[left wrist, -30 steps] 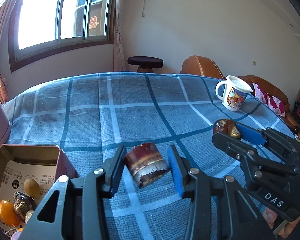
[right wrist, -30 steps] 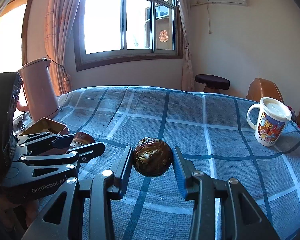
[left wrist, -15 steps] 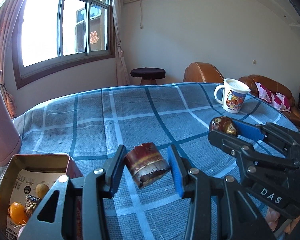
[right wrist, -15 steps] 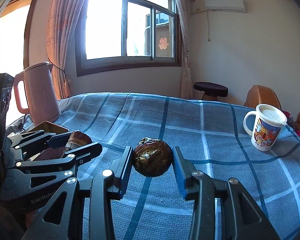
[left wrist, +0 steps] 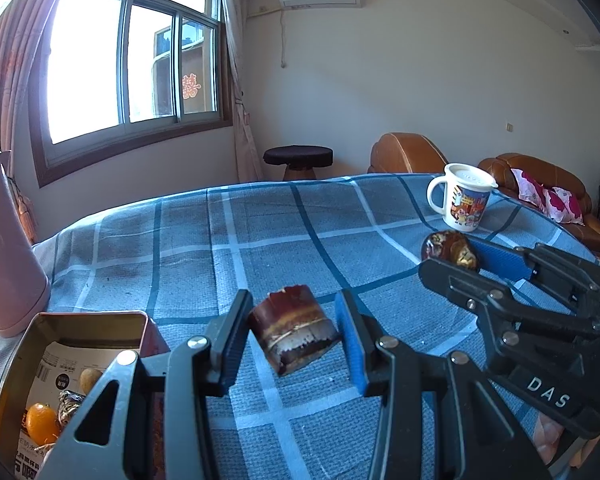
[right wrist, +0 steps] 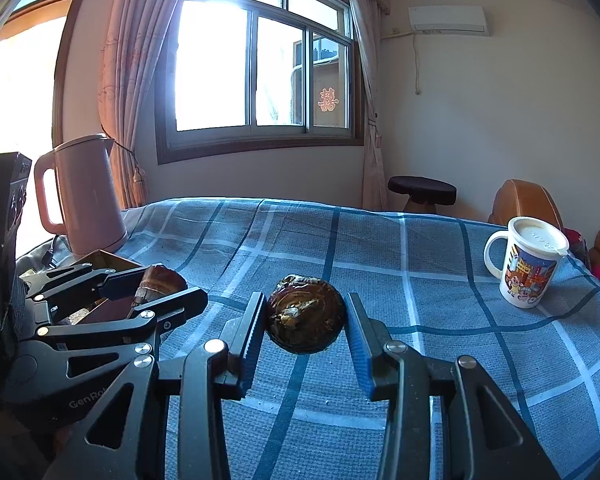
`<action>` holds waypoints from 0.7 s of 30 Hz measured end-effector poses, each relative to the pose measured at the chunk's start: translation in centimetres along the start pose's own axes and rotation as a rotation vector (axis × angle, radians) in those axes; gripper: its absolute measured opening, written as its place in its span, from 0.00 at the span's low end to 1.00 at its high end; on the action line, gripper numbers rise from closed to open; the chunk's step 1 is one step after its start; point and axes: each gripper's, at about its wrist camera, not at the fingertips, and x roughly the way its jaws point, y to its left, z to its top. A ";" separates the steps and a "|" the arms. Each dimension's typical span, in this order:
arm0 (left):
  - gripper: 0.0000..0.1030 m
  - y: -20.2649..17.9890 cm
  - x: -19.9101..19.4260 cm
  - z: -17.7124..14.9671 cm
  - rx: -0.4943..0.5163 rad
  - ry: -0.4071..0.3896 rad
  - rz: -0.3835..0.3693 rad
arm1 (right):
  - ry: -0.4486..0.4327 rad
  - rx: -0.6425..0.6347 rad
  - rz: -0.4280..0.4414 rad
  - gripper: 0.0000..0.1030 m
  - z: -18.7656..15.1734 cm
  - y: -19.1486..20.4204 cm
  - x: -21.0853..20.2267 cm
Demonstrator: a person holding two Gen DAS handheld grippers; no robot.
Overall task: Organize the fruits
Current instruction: 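Carry the jar in the left tool and chocolate in the right tool toward the tin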
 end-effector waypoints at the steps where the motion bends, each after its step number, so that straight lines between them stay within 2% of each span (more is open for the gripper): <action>1: 0.43 -0.1 -0.1 0.0 0.003 -0.003 0.001 | -0.004 -0.001 -0.001 0.40 0.0 0.0 -0.1; 21: 0.43 -0.5 -1.7 -0.3 0.027 -0.057 0.028 | -0.060 -0.008 -0.011 0.40 -0.2 0.4 -1.3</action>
